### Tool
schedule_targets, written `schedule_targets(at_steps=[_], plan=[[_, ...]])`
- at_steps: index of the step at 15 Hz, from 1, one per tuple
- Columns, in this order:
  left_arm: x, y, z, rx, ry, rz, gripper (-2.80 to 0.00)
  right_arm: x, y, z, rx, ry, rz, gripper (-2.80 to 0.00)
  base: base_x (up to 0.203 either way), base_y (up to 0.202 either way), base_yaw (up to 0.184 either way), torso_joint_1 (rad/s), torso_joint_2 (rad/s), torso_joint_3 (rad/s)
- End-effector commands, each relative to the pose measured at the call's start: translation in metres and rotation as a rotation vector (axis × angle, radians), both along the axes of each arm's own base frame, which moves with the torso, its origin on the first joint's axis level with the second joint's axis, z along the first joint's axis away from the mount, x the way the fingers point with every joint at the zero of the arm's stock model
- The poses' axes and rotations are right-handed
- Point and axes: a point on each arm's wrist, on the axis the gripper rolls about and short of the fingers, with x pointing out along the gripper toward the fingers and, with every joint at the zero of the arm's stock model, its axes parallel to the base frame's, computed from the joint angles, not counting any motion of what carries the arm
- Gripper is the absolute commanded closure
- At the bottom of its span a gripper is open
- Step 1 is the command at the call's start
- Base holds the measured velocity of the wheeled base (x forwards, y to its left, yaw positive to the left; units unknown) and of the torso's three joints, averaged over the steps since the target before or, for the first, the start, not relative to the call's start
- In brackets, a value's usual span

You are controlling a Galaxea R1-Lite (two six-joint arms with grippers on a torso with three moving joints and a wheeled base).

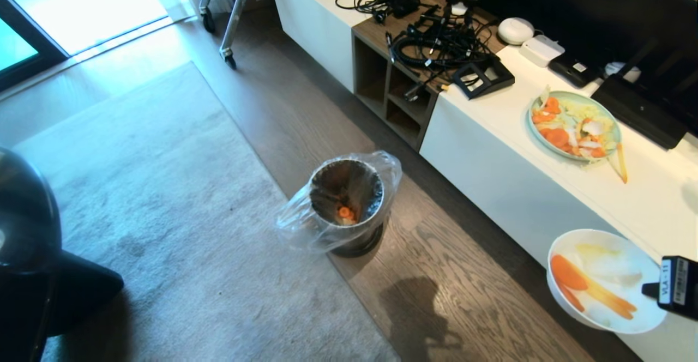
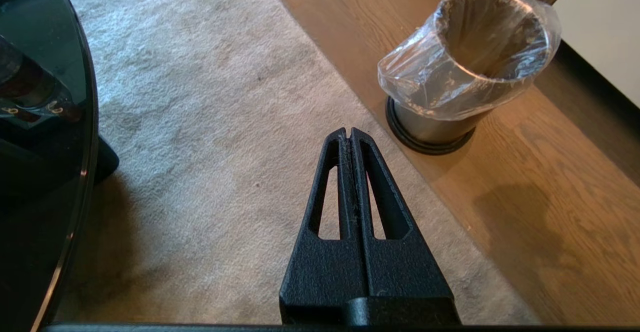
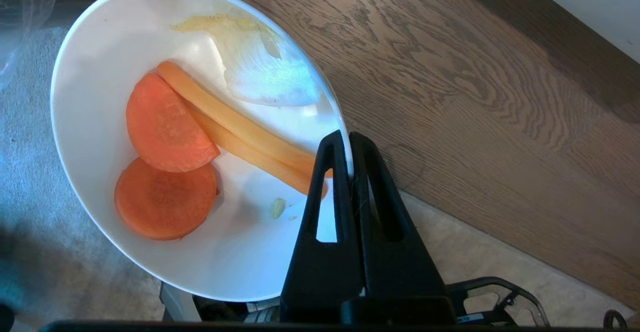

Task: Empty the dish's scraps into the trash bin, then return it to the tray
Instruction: Move the bowl over the trash can

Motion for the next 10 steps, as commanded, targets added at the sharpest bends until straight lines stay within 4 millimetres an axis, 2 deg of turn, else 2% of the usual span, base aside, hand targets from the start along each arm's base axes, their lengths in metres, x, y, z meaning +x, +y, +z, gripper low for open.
schedule_targets(at_steps=[1, 6, 10], plan=[[0.000, 0.000, 0.000, -0.001, -0.001, 0.000, 0.00, 0.003, 0.002, -0.001, -0.003, 0.002, 0.004, 0.00, 0.000, 0.000, 0.000, 0.002, 0.00, -0.198], [0.000, 0.000, 0.000, -0.001, -0.001, 0.000, 0.00, 0.001, 0.011, -0.001, -0.002, -0.002, 0.073, 0.00, 0.000, 0.000, 0.000, 0.002, 0.00, -0.199], [0.000, 0.000, 0.000, -0.001, -0.001, 0.000, 0.00, 0.017, 0.019, 0.007, 0.018, -0.132, 0.096, 0.00, 0.000, 0.000, 0.000, 0.002, 0.00, -0.197]])
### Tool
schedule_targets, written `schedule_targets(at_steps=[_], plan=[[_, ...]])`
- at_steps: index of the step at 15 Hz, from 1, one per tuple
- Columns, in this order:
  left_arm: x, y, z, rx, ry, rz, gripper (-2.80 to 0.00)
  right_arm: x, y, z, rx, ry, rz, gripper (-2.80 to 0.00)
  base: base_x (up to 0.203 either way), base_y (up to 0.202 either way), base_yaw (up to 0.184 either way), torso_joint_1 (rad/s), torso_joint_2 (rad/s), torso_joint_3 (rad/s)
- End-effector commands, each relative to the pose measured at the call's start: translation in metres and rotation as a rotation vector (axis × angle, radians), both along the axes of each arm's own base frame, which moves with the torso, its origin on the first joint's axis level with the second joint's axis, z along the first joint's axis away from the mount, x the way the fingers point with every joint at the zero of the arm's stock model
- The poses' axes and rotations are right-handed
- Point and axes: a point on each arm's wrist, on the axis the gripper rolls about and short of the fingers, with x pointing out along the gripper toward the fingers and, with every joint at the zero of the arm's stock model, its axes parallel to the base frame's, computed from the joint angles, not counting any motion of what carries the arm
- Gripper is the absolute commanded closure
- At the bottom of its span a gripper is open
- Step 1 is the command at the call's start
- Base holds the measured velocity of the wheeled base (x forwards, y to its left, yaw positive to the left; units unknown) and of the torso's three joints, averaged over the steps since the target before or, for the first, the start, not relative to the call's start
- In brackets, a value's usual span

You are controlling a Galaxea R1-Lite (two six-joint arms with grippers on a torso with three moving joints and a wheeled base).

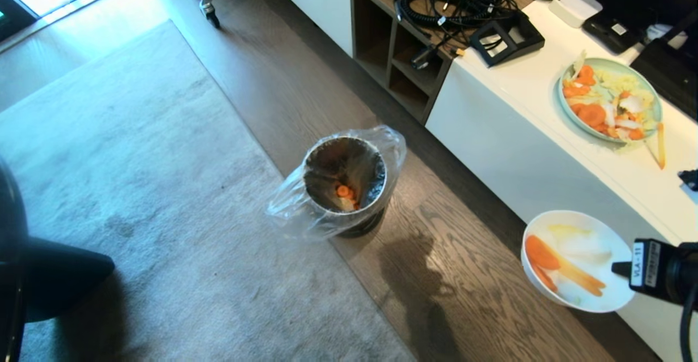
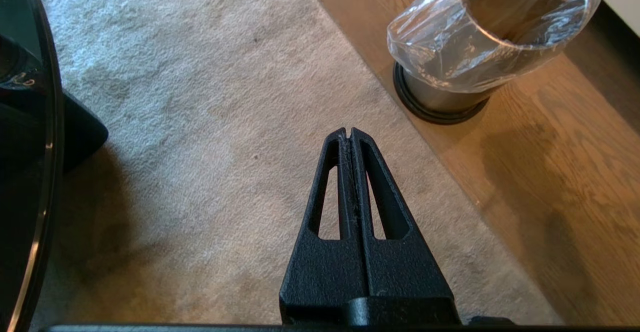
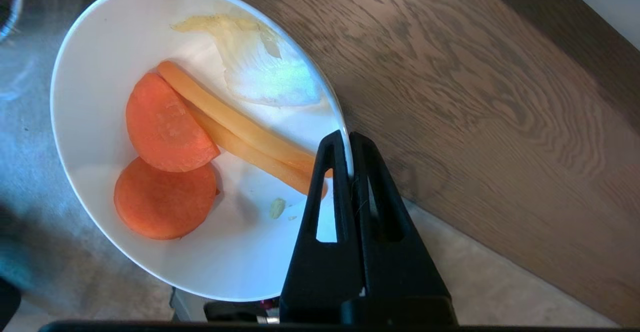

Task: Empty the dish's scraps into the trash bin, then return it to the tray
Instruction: Move the bowl over the trash can

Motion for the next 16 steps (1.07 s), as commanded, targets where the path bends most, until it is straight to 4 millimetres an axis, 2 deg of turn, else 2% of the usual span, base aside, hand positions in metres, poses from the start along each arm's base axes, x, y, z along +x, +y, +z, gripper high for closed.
schedule_targets(at_steps=[1, 3, 9, 16], plan=[[0.000, 0.000, 0.000, -0.001, -0.001, 0.001, 0.00, 0.007, 0.004, 0.005, 0.002, -0.064, 0.026, 0.00, 0.000, 0.000, 0.000, 0.002, 0.00, -0.198], [0.000, 0.000, 0.000, -0.001, -0.001, 0.001, 0.00, 0.011, 0.006, 0.009, 0.021, -0.122, 0.032, 0.00, 0.000, 0.000, 0.000, 0.006, 0.00, -0.200], [0.000, 0.000, 0.000, -0.001, -0.001, 0.001, 0.00, 0.011, 0.007, 0.011, 0.002, -0.137, 0.050, 0.00, 0.000, 0.000, 0.000, 0.004, 0.00, -0.198], [0.000, 0.000, 0.000, -0.001, -0.001, 0.001, 0.00, 0.020, 0.014, 0.017, -0.121, -0.222, 0.180, 0.00, 0.000, 0.000, 0.000, -0.001, 0.00, -0.020]])
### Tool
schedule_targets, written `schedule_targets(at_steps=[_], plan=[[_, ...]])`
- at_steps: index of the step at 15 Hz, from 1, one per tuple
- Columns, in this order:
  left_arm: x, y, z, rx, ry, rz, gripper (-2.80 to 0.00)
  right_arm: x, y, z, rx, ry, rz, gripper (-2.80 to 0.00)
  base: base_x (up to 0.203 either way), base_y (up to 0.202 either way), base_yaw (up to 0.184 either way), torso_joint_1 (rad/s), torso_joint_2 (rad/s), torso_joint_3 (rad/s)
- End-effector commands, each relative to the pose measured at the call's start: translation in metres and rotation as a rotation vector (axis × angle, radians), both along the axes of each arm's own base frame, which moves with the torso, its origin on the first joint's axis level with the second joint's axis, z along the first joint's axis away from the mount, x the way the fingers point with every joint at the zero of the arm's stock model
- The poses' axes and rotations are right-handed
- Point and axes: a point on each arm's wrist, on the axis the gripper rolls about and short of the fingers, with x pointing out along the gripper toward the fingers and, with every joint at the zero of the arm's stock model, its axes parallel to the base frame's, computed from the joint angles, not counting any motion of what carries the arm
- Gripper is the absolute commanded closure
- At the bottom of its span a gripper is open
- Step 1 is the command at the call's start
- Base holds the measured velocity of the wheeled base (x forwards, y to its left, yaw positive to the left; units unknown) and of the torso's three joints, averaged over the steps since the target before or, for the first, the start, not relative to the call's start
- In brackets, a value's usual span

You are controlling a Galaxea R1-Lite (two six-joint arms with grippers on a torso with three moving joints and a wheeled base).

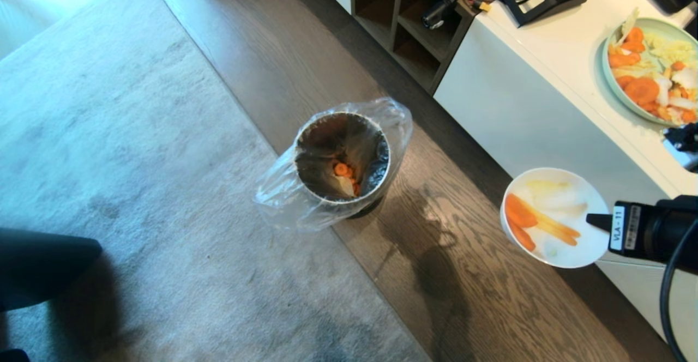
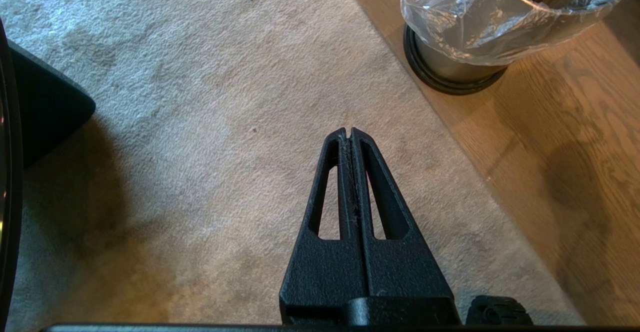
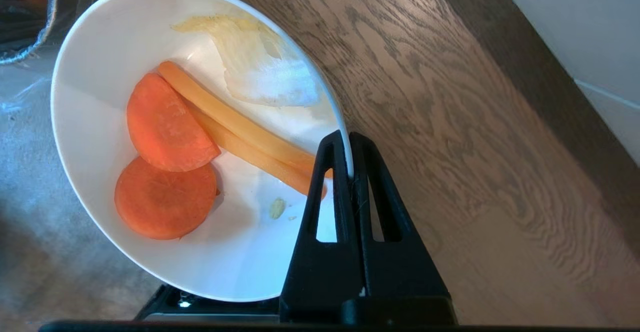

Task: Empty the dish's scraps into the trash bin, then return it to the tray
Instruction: Move the bowl over the trash can, then pour the leftover food from the bowl into the trash can

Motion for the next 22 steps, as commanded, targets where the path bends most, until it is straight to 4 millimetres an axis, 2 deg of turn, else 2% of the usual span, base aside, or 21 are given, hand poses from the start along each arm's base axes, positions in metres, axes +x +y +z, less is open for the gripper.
schedule_targets(at_steps=[1, 4, 8, 11, 14, 22], plan=[[0.000, 0.000, 0.000, -0.001, -0.001, 0.000, 0.00, 0.003, 0.011, 0.001, -0.025, -0.022, 0.064, 0.00, 0.000, 0.000, 0.000, 0.000, 0.00, 0.000], [0.000, 0.000, 0.000, -0.001, -0.001, 0.000, 0.00, 0.011, 0.040, 0.010, -0.029, -0.047, 0.175, 0.00, 0.000, 0.000, 0.000, 0.000, 0.00, 0.000], [0.000, 0.000, 0.000, -0.001, -0.001, 0.000, 0.00, 0.033, 0.083, 0.032, -0.001, -0.101, 0.267, 0.00, 0.000, 0.000, 0.000, 0.000, 0.00, 0.000], [0.000, 0.000, 0.000, -0.001, -0.001, 0.000, 0.00, 0.047, 0.122, 0.036, -0.013, -0.118, 0.299, 0.00, 0.000, 0.000, 0.000, 0.000, 0.00, 0.000], [0.000, 0.000, 0.000, -0.001, -0.001, 0.000, 0.00, 0.058, 0.153, 0.029, -0.017, -0.135, 0.328, 0.00, 0.000, 0.000, 0.000, 0.000, 0.00, 0.000], [0.000, 0.000, 0.000, -0.001, -0.001, 0.000, 0.00, 0.098, 0.196, -0.002, -0.170, -0.377, 0.353, 0.00, 0.000, 0.000, 0.000, 0.000, 0.00, 0.000]])
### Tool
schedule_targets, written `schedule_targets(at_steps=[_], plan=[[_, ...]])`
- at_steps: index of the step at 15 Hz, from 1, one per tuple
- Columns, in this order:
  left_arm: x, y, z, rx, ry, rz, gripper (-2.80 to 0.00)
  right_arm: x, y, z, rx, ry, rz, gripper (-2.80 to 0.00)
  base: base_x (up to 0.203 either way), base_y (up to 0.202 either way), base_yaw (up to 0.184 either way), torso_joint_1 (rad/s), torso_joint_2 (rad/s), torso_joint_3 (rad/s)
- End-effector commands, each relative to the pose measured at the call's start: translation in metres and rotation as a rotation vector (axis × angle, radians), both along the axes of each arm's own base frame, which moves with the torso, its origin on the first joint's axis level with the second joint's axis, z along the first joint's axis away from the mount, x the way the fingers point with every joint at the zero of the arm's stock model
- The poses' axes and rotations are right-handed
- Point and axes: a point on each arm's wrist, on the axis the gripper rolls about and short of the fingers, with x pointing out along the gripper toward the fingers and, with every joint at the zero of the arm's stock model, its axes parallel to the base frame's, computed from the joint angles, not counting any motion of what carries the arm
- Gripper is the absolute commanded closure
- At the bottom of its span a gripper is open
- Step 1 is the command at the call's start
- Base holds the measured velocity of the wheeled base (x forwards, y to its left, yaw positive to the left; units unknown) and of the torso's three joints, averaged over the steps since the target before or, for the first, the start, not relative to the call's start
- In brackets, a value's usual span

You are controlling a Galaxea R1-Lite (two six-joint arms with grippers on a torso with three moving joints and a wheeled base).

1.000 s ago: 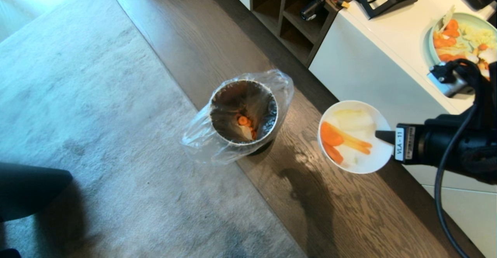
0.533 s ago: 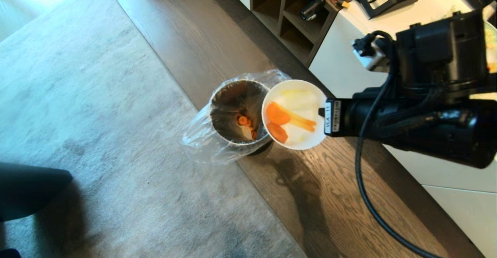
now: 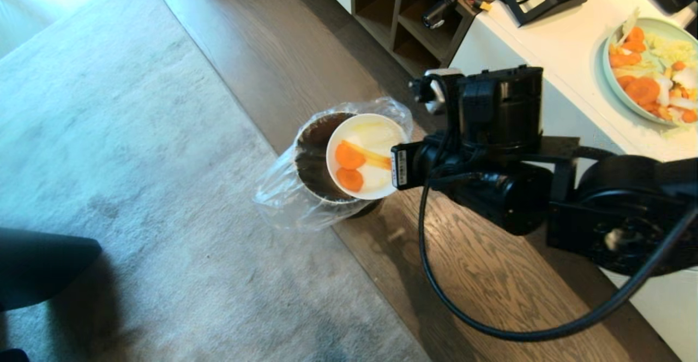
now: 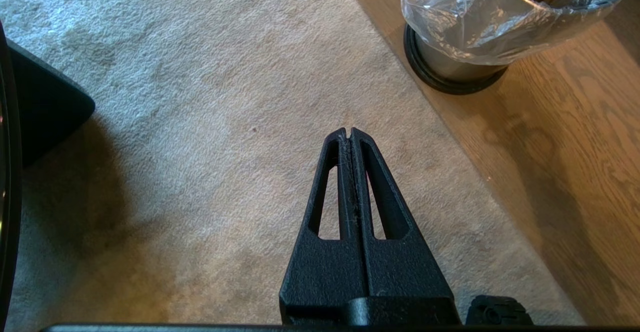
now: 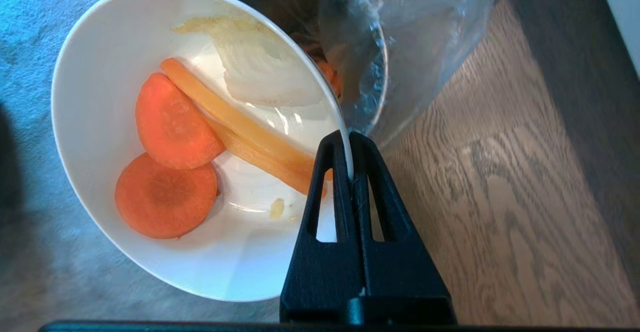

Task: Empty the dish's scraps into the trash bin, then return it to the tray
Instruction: Pour the leftover food from the bowl into the trash can

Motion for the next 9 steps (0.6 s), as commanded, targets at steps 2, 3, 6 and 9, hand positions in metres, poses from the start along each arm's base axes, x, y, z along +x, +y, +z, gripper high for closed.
schedule_targets(at_steps=[2, 3, 6, 9], plan=[[0.000, 0.000, 0.000, -0.001, 0.000, 0.000, 0.00, 0.018, 0.019, -0.021, -0.110, -0.132, 0.016, 0.00, 0.000, 0.000, 0.000, 0.000, 0.00, 0.000], [0.000, 0.000, 0.000, -0.001, 0.000, 0.000, 0.00, 0.022, 0.023, -0.023, -0.140, -0.190, 0.018, 0.00, 0.000, 0.000, 0.000, 0.000, 0.00, 0.000], [0.000, 0.000, 0.000, -0.001, 0.000, 0.000, 0.00, 0.028, 0.029, -0.029, -0.254, -0.360, 0.010, 0.00, 0.000, 0.000, 0.000, 0.000, 0.00, 0.000], [0.000, 0.000, 0.000, -0.001, 0.000, 0.000, 0.00, 0.030, 0.031, -0.040, -0.345, -0.526, -0.025, 0.00, 0.000, 0.000, 0.000, 0.000, 0.00, 0.000]])
